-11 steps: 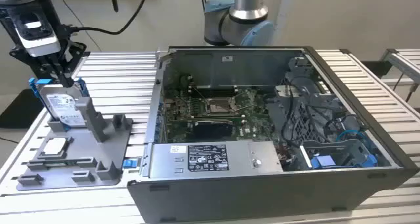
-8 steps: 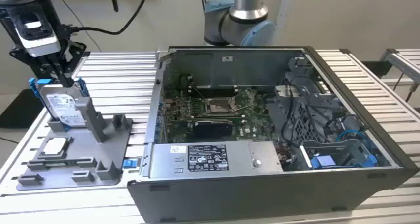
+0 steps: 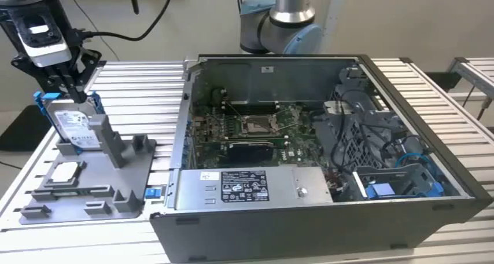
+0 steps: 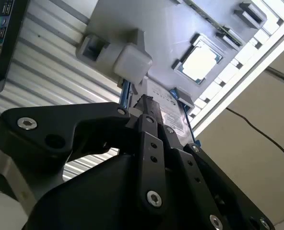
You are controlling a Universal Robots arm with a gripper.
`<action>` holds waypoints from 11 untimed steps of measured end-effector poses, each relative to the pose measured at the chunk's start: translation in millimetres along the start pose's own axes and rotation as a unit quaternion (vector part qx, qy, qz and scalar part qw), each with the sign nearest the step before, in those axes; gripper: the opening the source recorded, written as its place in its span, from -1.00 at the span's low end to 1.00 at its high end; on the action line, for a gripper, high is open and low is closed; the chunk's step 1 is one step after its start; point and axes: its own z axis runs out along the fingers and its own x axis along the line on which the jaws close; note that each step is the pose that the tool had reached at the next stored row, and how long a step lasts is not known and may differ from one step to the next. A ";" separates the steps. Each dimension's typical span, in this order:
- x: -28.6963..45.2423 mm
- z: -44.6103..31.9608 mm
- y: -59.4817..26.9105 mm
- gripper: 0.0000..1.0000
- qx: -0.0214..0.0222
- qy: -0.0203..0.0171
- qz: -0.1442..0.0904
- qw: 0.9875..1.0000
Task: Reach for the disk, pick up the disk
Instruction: 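Reach for the disk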
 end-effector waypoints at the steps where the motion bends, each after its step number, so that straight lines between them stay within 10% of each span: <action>1: 0.0 0.0 0.0 -1.00 0.000 0.000 0.000 1.000; 11: 4.9 0.9 24.4 -1.00 0.000 0.000 0.000 1.000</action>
